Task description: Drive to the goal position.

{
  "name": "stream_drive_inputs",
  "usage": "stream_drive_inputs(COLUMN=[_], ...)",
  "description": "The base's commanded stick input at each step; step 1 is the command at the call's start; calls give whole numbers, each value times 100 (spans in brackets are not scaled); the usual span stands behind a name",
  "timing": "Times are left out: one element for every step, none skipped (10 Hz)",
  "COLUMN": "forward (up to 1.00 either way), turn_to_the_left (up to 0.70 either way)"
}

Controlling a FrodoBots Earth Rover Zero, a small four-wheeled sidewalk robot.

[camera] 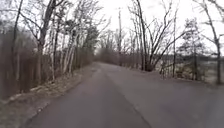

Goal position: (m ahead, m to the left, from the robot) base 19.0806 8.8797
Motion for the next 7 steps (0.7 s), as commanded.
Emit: stream_drive_inputs(forward=[70,70,70,70,70,70,70], turn_to_the_left=[-1,0,0,0,0,0,0])
